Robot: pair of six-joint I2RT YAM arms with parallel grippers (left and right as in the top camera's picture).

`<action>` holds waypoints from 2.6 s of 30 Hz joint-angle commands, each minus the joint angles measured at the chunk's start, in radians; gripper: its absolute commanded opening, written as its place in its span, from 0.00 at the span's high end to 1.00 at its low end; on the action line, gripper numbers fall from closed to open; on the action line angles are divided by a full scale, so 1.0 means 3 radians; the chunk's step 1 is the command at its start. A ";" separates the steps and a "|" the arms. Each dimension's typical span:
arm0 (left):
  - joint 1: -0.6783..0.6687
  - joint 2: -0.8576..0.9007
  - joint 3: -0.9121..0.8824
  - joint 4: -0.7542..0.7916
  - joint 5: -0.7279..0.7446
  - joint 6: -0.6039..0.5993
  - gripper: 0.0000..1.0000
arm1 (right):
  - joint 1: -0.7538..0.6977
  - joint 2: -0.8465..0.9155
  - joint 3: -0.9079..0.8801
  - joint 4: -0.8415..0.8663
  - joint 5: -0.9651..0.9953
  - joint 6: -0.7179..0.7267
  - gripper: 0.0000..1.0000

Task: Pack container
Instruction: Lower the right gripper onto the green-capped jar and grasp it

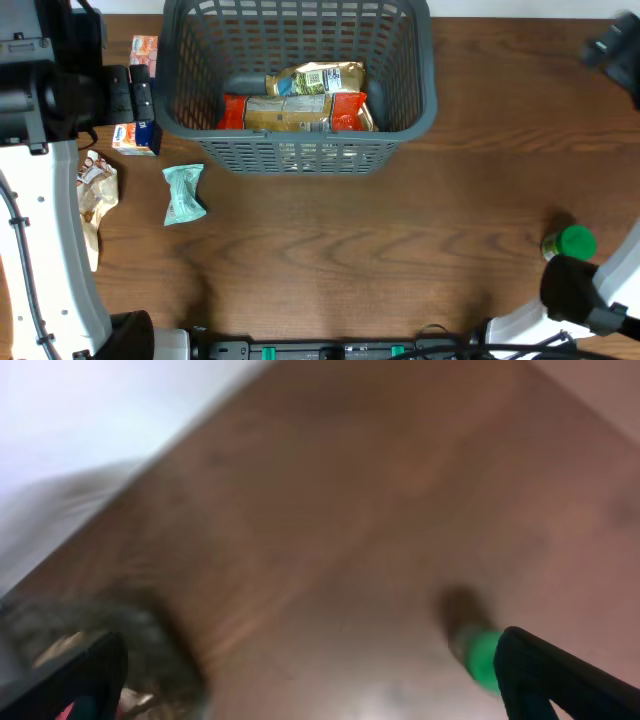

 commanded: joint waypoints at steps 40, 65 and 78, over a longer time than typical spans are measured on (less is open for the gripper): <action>0.0017 -0.0032 -0.0006 -0.0025 0.0022 -0.0032 0.01 | -0.1513 -0.0715 -0.5044 0.2537 -0.0174 0.0340 0.01; 0.0017 -0.0032 -0.0006 -0.0025 0.0022 -0.0031 0.01 | -0.1514 -0.0551 -0.5515 0.3340 -0.0221 0.0341 0.05; 0.0017 -0.0032 -0.0006 -0.0025 0.0022 -0.0031 0.01 | -0.1497 -0.0566 -0.5458 0.3239 -0.0315 0.0338 0.94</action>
